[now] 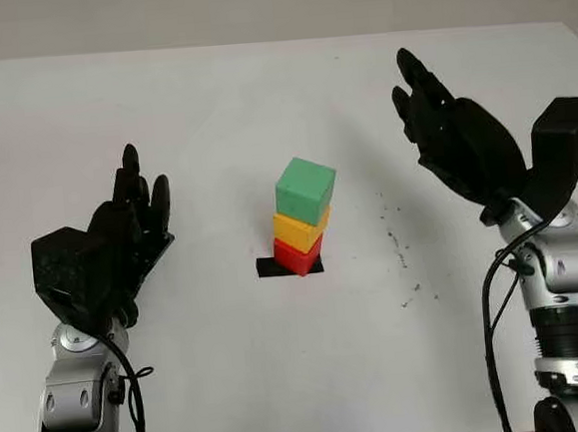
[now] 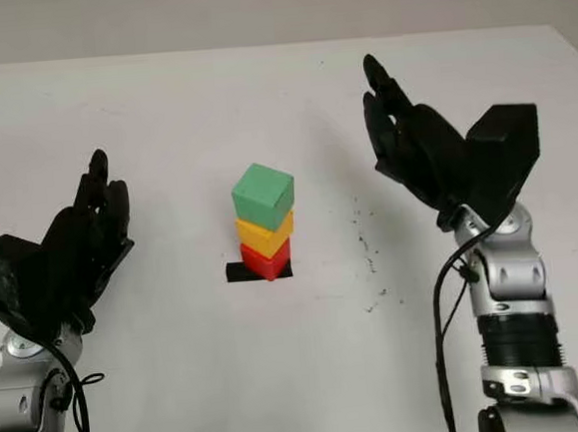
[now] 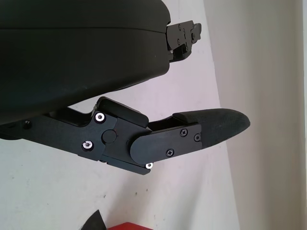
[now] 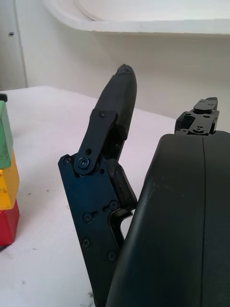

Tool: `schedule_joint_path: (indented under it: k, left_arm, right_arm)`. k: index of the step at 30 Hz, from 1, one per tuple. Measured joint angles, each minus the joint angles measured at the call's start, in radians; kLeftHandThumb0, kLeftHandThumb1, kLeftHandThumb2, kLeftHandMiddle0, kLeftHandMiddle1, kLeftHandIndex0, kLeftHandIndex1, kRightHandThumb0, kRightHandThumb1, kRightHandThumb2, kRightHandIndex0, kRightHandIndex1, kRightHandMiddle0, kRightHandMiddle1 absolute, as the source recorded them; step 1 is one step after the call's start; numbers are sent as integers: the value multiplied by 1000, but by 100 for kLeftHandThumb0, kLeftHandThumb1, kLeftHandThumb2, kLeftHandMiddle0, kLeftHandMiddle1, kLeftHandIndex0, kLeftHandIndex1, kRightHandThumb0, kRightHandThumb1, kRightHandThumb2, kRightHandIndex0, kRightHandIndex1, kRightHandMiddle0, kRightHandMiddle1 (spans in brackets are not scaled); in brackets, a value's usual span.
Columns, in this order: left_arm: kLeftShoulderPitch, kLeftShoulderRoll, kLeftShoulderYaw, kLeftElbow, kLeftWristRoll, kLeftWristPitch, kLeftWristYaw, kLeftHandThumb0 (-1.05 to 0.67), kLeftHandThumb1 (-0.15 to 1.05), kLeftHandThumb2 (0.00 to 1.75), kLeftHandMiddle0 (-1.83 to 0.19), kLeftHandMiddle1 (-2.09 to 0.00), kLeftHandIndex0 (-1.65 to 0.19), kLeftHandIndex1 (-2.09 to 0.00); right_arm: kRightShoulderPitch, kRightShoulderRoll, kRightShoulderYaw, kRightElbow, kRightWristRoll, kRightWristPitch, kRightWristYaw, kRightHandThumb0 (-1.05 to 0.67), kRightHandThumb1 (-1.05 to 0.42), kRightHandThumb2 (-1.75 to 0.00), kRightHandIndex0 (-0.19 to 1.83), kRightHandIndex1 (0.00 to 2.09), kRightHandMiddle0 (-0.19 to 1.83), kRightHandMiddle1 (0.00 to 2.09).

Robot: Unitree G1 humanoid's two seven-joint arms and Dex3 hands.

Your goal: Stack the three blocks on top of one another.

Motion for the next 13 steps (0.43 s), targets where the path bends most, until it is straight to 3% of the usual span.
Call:
schedule_joint_path:
  k: [7,13]
  left_arm:
    - [-3,-2,8,42,-33,-56,-16,-77,105,63,19,0,19,0]
    - [-2,-2,8,49,-49,-80,-17,-76,105,63,19,0,19,0]
  right_arm:
    - [36,133,-8,41,58,-62,-80,-68,-105,-82,-19,0,-19,0]
    - [63,172,-5,54,63,-79,-102,-68,-105,-81,-19,0,-19,0]
